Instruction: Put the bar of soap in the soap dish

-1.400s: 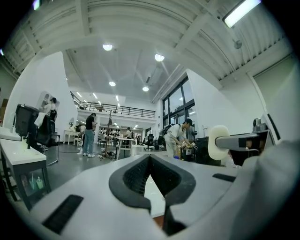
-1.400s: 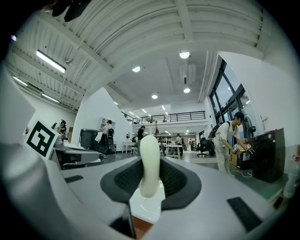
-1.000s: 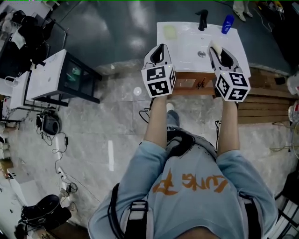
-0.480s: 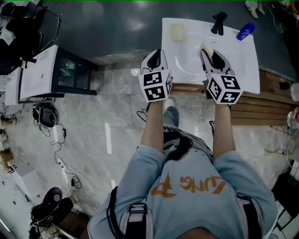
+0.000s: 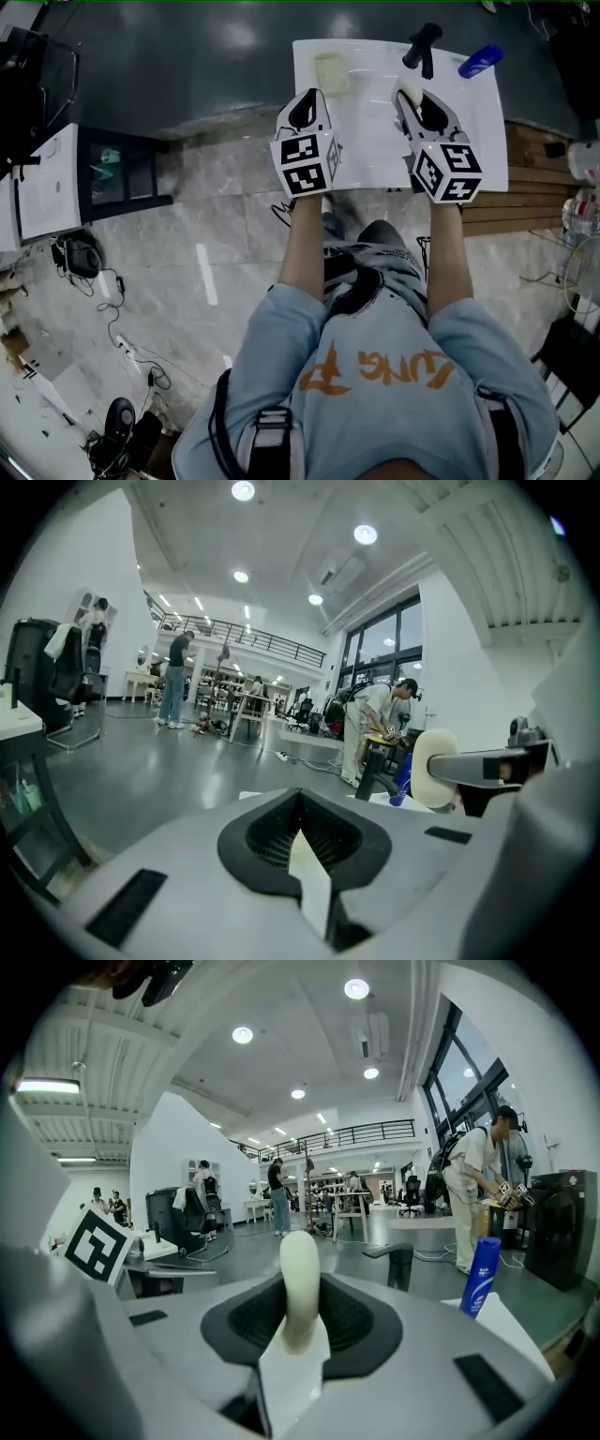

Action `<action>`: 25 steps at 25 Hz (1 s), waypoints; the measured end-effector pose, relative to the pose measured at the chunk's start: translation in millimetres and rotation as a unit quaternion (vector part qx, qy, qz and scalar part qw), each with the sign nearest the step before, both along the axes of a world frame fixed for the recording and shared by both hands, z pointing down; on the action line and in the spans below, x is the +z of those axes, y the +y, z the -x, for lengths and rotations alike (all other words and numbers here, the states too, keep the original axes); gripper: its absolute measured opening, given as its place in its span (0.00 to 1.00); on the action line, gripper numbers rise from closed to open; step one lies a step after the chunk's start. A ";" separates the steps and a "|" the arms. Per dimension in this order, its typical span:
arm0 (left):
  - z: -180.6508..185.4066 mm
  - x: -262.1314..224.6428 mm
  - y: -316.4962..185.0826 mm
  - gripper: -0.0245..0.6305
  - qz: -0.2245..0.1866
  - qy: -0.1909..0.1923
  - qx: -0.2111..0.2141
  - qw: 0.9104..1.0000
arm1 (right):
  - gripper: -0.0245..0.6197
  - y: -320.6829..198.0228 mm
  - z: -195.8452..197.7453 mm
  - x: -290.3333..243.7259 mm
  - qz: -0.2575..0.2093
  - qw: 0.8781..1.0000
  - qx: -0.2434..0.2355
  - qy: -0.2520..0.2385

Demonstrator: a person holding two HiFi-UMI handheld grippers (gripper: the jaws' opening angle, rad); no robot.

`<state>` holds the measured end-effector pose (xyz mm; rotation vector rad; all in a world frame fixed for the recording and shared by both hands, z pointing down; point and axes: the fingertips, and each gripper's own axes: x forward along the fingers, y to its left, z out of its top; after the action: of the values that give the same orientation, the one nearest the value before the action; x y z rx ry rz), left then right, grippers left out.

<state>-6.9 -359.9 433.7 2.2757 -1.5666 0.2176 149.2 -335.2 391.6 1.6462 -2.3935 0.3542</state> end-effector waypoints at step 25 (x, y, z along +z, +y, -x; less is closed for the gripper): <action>6.2 63.0 -16.4 0.07 0.070 -0.042 -0.041 0.996 | 0.23 -52.6 15.8 74.5 0.101 0.991 -0.077 -0.038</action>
<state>-13.1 -376.2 496.7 2.1163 -1.6279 0.3945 133.4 -387.8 466.1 1.3761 -2.4276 0.6186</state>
